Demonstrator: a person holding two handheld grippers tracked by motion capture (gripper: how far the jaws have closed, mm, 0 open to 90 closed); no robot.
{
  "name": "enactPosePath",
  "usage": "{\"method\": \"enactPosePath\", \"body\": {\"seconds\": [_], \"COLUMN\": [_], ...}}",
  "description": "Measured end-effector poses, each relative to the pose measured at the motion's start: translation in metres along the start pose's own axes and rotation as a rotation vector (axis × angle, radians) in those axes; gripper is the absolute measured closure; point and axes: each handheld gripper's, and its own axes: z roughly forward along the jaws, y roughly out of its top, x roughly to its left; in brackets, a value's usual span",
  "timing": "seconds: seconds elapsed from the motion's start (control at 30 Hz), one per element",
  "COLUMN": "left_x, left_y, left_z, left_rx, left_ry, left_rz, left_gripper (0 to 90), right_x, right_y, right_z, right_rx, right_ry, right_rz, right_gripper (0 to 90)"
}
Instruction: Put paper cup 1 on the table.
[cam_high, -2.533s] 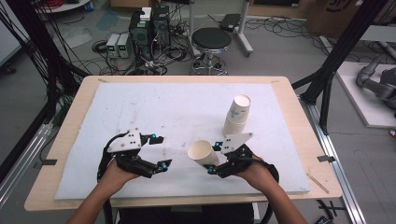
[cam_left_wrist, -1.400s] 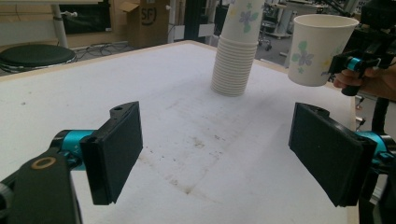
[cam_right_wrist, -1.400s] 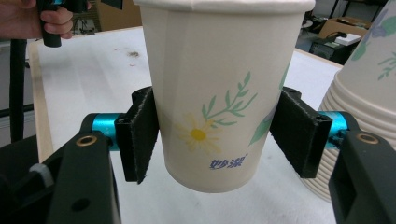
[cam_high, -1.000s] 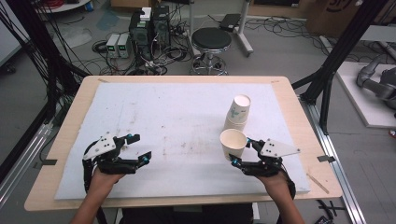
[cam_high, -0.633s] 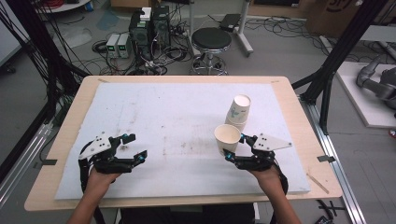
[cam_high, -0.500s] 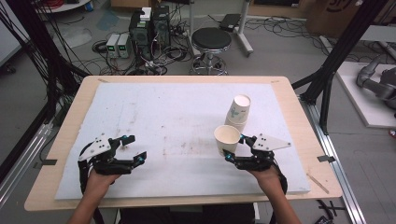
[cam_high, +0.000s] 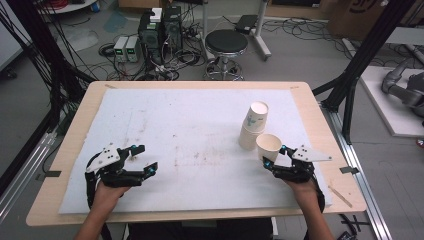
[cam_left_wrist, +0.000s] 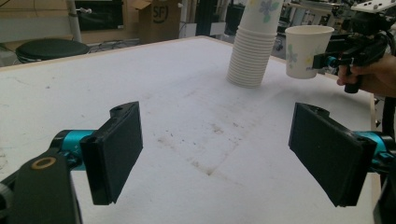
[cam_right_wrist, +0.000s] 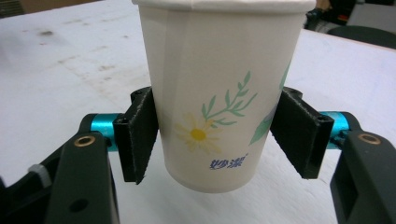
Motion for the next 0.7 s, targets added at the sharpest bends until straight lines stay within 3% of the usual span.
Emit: {"method": "enactPosePath", "body": {"seconds": [0.3,0.7], "left_x": [0.0014,0.0004], "left_y": [-0.0022,-0.0024], "left_z": [0.0,-0.0003], "left_rx": [0.002,0.006], "left_ry": [0.0,0.004], "left_rz": [-0.002,-0.002], "left_gripper": [17.7,17.7], "right_x": [-0.0059,-0.0053], "right_y": [-0.0077,-0.0058], "right_z": [0.0044,0.0092], "right_rx": [0.063,0.182], "right_ry": [-0.05,-0.06], "right_rz": [0.01,0.029], "right_gripper": [34.5,34.2]}}
